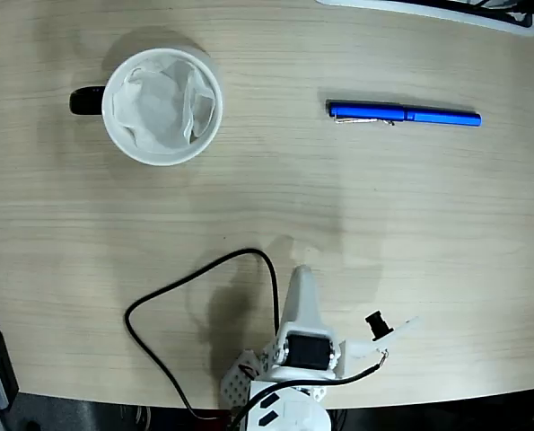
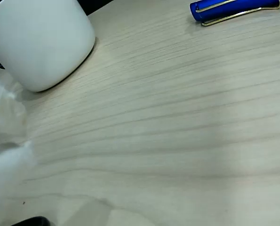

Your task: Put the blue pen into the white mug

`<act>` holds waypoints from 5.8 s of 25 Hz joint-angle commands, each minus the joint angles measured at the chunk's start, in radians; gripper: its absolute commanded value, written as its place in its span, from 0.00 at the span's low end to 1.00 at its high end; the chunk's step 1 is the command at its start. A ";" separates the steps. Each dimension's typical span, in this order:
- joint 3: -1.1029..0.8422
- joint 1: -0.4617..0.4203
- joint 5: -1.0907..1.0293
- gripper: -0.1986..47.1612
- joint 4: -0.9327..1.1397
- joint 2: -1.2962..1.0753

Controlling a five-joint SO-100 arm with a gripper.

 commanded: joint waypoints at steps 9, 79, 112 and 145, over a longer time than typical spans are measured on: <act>0.011 0.006 0.009 0.00 0.041 0.066; -1.746 0.311 -0.345 0.24 0.233 -2.092; -1.743 0.178 -0.394 0.49 0.012 -2.292; -1.743 0.186 -0.383 0.01 -0.109 -2.313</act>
